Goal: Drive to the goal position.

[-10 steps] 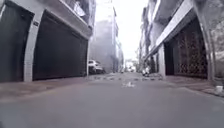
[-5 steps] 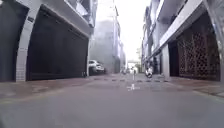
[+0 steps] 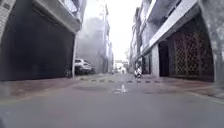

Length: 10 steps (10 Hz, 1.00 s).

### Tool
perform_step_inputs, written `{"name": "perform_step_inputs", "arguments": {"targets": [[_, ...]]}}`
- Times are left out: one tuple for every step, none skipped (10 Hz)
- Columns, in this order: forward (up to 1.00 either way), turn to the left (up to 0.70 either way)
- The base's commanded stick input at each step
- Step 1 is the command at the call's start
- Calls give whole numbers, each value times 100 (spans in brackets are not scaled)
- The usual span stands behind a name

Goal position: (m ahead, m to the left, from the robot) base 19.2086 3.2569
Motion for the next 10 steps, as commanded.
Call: {"name": "perform_step_inputs", "arguments": {"targets": [[100,0],[100,0],[100,0],[100,0],[100,0],[100,0],[100,0],[100,0],[100,0],[100,0]]}}
